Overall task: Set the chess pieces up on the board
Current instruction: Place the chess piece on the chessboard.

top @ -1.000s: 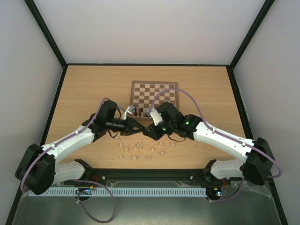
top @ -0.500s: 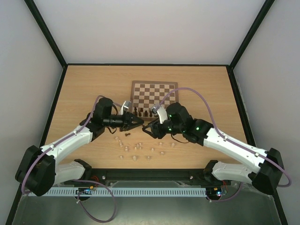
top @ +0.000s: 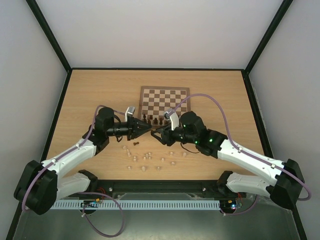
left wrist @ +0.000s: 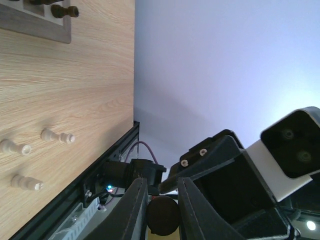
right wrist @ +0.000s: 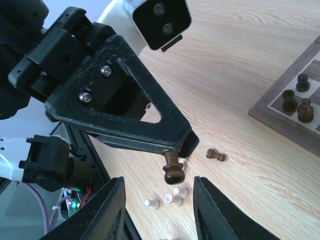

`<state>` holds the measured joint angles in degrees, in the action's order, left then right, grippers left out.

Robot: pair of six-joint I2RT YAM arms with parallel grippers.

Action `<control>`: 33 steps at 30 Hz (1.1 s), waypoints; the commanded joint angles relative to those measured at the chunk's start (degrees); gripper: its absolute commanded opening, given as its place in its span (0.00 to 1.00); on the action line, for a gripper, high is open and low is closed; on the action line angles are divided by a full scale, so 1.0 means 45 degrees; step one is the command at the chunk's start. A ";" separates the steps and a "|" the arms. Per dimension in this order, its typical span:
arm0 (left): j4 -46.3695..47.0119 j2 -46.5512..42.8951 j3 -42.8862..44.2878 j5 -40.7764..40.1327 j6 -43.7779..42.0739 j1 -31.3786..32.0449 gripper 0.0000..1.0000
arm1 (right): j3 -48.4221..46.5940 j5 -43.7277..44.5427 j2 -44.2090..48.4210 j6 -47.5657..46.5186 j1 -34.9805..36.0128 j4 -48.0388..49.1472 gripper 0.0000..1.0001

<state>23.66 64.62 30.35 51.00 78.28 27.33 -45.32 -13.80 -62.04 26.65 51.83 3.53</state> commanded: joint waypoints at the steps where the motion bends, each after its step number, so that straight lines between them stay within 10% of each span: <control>1: 0.0868 -0.0421 -0.0237 0.0224 0.0795 -0.0078 0.12 | -0.0148 0.0065 -0.0347 0.0194 0.0005 0.0657 0.37; 21: 0.1217 -0.0258 -0.0484 0.0195 0.0989 -0.0092 0.13 | -0.0300 -0.0390 -0.0776 0.0185 0.0008 0.0983 0.14; 33: -0.3138 -0.0591 0.0618 0.0127 -0.2511 -0.2300 0.54 | -0.3487 0.1346 -0.1402 -0.0298 -0.0028 -0.3900 0.11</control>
<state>19.20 63.40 29.80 50.94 75.24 21.69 -54.15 -12.01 -66.32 27.00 51.77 -2.81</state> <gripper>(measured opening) 0.519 0.109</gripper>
